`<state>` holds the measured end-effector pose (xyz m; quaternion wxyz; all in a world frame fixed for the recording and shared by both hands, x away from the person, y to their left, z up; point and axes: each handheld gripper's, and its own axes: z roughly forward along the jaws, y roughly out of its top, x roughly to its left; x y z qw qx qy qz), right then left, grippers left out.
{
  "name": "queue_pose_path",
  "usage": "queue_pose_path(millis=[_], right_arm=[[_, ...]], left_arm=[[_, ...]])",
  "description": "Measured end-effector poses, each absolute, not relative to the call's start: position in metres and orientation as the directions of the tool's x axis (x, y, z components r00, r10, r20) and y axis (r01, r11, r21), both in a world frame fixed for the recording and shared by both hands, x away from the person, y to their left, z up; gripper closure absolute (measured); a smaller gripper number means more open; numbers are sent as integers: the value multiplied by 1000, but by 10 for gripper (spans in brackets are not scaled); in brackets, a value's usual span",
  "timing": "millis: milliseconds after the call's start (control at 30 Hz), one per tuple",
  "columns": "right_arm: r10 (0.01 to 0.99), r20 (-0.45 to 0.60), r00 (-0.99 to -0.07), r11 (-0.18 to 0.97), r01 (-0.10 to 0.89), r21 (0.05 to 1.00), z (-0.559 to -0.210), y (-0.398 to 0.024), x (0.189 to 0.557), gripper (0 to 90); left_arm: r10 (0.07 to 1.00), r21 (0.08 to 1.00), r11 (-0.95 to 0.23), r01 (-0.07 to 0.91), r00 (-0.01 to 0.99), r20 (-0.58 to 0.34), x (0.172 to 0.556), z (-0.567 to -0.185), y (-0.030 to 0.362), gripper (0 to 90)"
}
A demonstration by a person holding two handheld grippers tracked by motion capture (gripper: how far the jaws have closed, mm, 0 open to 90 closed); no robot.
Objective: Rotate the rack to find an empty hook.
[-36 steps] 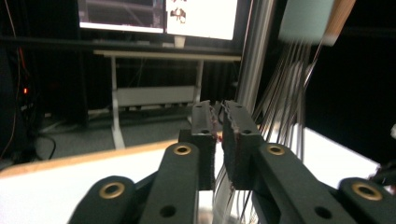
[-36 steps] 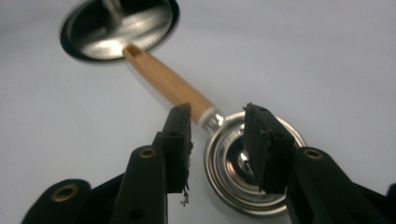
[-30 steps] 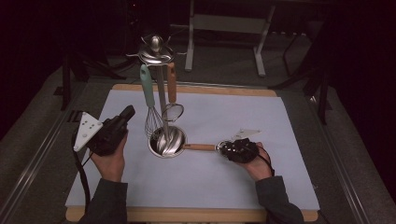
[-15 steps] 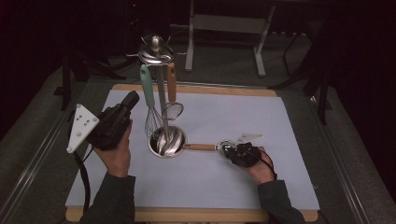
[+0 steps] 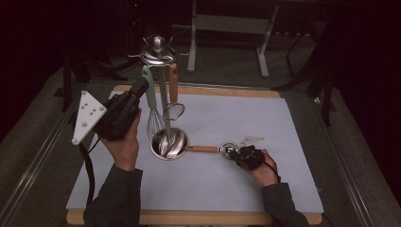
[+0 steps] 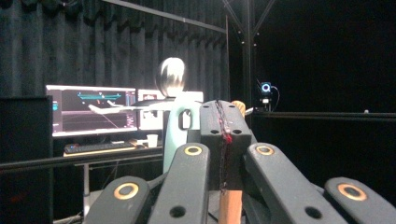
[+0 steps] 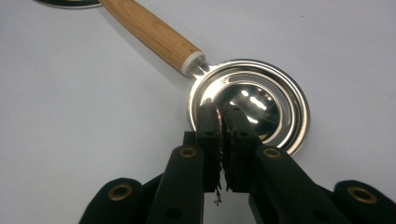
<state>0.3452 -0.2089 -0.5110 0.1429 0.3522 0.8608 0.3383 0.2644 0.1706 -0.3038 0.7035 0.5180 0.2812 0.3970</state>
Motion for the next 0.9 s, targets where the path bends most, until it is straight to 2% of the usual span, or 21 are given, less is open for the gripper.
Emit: queue_pose_path(millis=[367,433,900], right_arm=[[689,7,-725,525,505,685,-512,-207,345,773],[687,13,-727,522,506,686,-512,-207,345,733],[690,23,-724,515,513,686,-511,-208,345,657]], left_arm=[[861,957,138,-256,509,12,274,-296,165,896],[864,959,130,-253,503,15,275,-296,166,896],[885,960,113,-257,466,21,276,-295,172,897]])
